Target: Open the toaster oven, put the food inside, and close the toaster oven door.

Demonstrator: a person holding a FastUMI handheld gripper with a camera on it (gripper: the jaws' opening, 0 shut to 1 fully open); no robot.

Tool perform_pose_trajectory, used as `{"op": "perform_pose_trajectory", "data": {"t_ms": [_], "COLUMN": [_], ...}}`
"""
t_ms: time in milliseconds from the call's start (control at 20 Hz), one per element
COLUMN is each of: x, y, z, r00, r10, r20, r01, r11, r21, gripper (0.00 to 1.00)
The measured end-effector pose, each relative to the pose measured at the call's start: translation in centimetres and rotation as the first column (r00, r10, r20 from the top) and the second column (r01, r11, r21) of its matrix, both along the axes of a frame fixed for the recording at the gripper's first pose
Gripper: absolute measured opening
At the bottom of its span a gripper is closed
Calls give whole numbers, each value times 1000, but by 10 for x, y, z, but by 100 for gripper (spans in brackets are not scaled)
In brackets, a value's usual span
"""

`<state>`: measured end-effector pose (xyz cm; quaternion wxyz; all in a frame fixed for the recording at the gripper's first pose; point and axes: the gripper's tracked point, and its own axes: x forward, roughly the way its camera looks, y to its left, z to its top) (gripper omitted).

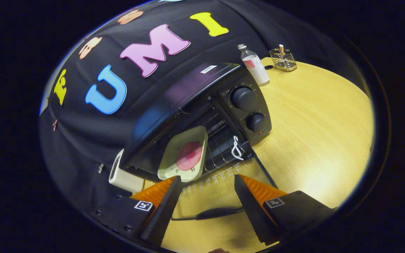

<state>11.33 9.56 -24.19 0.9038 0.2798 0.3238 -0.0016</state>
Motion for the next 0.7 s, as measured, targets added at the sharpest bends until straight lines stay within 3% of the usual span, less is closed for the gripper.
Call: {"op": "perform_pose_trajectory", "data": {"t_ms": [150,300,500,700], "x": [-37,-65,-88,-81], "y": [-4,-9,1,11], "z": [-10,-27,-65,-91], "r00": [991,974,949,933], "r10": [128,206,242,254], "r20": [-46,-91,-200,-254], "r01": [-134,-224,-301,-344], "r11": [980,928,880,835], "r21": [-146,-298,-366,-430], "gripper": [99,99,99,99]}}
